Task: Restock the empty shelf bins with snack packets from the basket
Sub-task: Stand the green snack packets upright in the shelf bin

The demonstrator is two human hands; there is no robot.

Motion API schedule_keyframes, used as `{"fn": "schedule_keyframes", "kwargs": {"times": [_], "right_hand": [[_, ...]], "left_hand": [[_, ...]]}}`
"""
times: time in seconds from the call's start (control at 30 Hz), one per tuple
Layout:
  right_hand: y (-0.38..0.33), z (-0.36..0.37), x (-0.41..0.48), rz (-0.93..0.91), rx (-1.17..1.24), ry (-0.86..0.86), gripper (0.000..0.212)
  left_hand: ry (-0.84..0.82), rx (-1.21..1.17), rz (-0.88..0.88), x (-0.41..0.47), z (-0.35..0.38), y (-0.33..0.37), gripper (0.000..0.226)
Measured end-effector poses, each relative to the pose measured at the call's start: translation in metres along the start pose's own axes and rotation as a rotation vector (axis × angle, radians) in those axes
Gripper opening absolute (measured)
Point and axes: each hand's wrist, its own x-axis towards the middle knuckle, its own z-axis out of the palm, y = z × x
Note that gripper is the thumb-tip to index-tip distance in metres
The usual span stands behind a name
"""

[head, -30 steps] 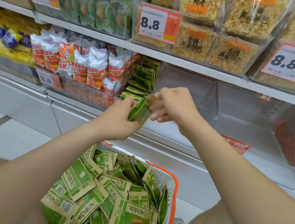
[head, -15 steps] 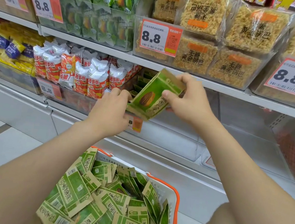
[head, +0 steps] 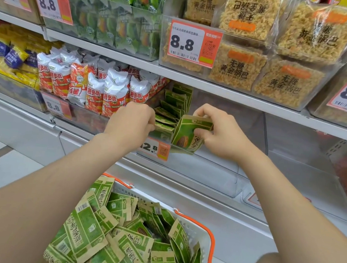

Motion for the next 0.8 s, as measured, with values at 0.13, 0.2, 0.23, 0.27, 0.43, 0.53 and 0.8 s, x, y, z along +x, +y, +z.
{"fn": "schedule_keyframes", "kwargs": {"times": [0.13, 0.2, 0.23, 0.27, 0.43, 0.53, 0.8], "right_hand": [[0.006, 0.007, 0.005, 0.003, 0.002, -0.036, 0.030], [0.010, 0.011, 0.008, 0.010, -0.002, -0.037, 0.027], [0.010, 0.014, 0.010, 0.017, -0.001, -0.024, 0.026], [0.010, 0.017, 0.012, 0.024, 0.006, 0.005, 0.024], [-0.006, 0.035, 0.028, 0.023, 0.038, 0.177, 0.020], [-0.011, 0.051, 0.040, 0.087, 0.052, 0.163, 0.019], [-0.009, 0.083, 0.076, 0.432, 0.144, 0.264, 0.059]], "left_hand": [[0.123, 0.014, -0.064, 0.012, 0.007, 0.003, 0.015], [0.156, 0.009, -0.104, 0.018, 0.010, 0.006, 0.018], [0.168, -0.001, -0.119, 0.021, 0.011, 0.007, 0.019], [0.178, -0.016, -0.129, 0.024, 0.013, 0.008, 0.020], [0.192, -0.146, -0.137, 0.028, 0.021, 0.011, 0.021], [0.155, -0.175, -0.087, 0.025, 0.020, 0.009, 0.032], [-0.116, -0.265, 0.018, 0.026, 0.028, -0.002, 0.055]]}}
